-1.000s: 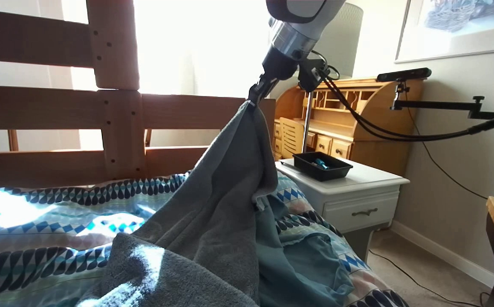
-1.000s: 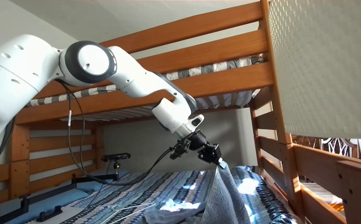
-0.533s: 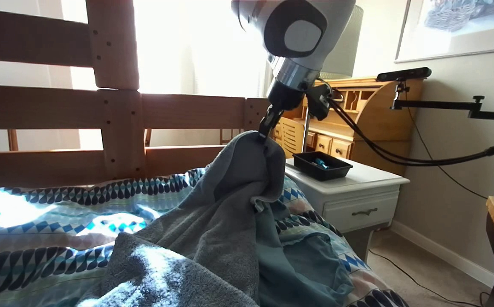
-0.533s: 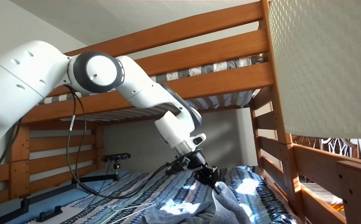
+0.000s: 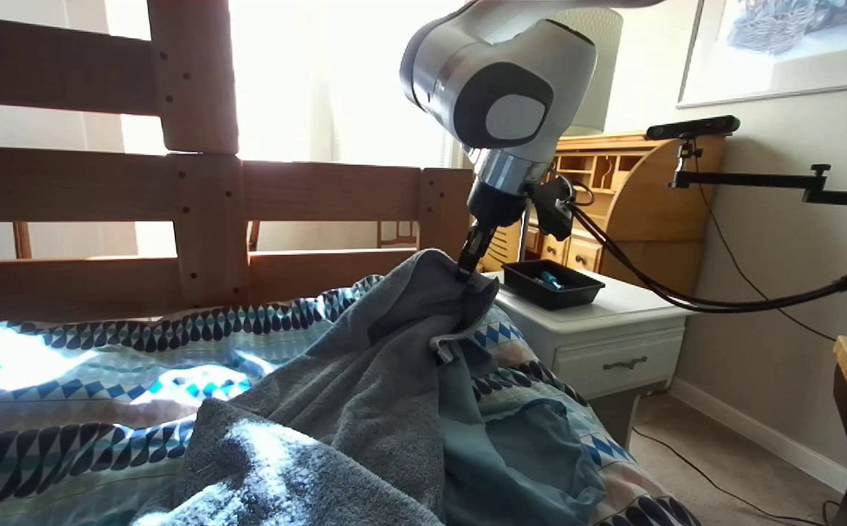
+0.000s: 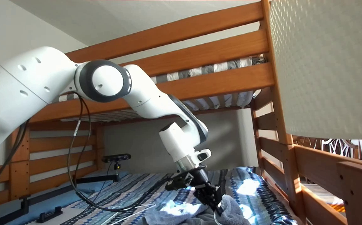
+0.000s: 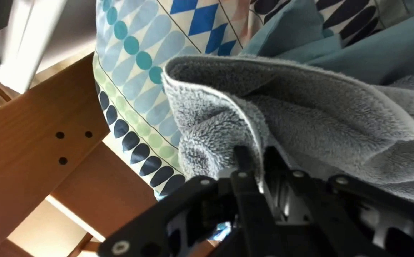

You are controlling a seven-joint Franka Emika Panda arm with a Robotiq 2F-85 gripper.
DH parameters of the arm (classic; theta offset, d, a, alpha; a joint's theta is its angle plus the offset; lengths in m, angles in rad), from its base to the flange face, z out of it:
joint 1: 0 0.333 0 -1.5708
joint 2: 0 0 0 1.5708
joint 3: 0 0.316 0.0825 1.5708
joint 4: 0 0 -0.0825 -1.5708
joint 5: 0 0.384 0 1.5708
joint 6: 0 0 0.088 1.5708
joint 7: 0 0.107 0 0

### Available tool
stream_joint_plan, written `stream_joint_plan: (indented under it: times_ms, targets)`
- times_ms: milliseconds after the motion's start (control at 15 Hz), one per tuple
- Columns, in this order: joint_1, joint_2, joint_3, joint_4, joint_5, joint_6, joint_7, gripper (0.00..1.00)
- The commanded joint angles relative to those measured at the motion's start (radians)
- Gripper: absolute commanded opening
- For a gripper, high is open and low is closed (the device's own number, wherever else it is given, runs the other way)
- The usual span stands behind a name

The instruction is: Remove the blue cloth and towel and put them on the bed

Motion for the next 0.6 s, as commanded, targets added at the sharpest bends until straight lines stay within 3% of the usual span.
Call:
stream_joint_plan:
  times_ms: [0, 400, 533]
  targets:
    - [-0.038, -0.004, 0.059, 0.021, 0.047, 0.030, -0.085, 0.50]
    - [-0.060, -0.064, 0.177, 0.045, 0.046, 0.103, -0.186, 0.92]
    - [-0.067, -0.086, 0.221, 0.058, 0.054, 0.135, -0.226, 1.00]
